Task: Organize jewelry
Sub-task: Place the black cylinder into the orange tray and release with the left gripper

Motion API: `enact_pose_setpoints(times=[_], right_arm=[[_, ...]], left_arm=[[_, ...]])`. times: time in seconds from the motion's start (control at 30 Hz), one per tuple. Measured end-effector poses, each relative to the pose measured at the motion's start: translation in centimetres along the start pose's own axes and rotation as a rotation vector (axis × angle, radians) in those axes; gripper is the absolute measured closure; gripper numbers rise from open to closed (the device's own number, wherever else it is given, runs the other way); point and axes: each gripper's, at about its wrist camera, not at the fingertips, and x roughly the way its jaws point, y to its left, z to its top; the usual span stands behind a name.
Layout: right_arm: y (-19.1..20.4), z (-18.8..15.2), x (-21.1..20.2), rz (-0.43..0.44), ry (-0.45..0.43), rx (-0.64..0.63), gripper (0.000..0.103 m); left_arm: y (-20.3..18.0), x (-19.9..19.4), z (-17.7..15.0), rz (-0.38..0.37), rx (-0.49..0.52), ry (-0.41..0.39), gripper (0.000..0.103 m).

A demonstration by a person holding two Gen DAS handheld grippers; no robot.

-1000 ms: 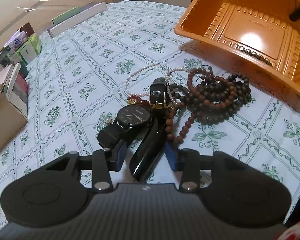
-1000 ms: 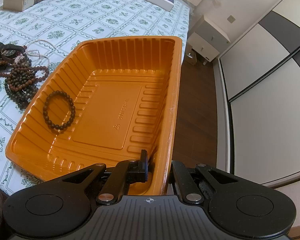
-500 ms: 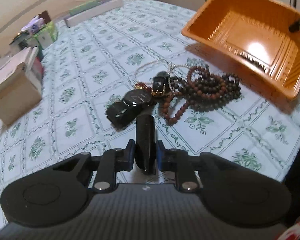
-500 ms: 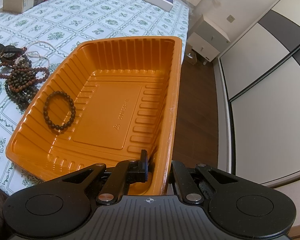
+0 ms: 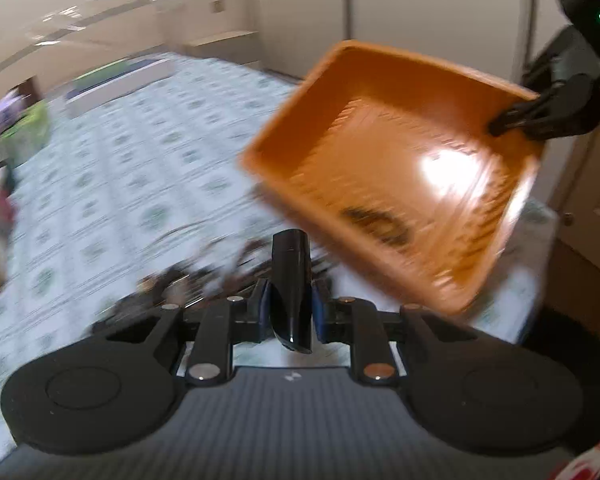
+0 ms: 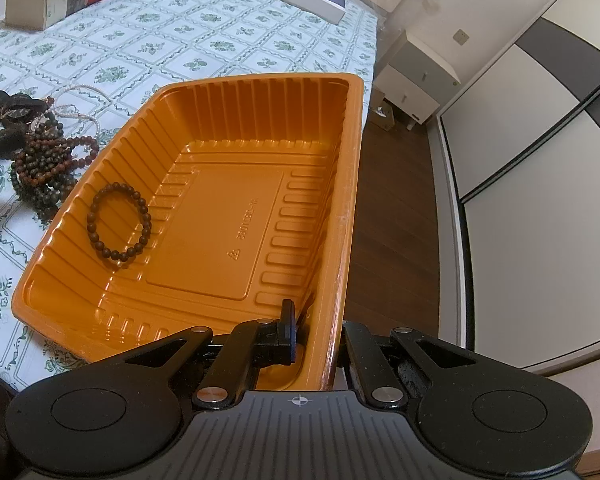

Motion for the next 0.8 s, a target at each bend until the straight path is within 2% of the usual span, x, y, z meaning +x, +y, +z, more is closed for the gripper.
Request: enact_pose_setpoints(times=[0.17, 0.23, 0.57, 0.8], right_arm=[[0.0, 0.0, 0.0, 0.002, -0.001, -0.001, 0.098], [0.0, 0.0, 0.0, 0.002, -0.001, 0.000, 0.098], [0.1, 0.0, 0.0, 0.007, -0.003, 0.005, 0.098], [0.0, -0.1, 0.0, 0.004, -0.006, 0.005, 0.098]], left_arm=[[-4.1, 2.4, 2.2, -0.102, 0.029, -0.019, 0.084], [-5.2, 3.1, 2.7, -0.120, 0.043, -0.018, 0.084], [-6.5, 5.0, 3.6, -0.147, 0.043, -0.008, 0.084], [-6.0, 4.1, 2.7, -0.119, 0.012, -0.031, 0.081]])
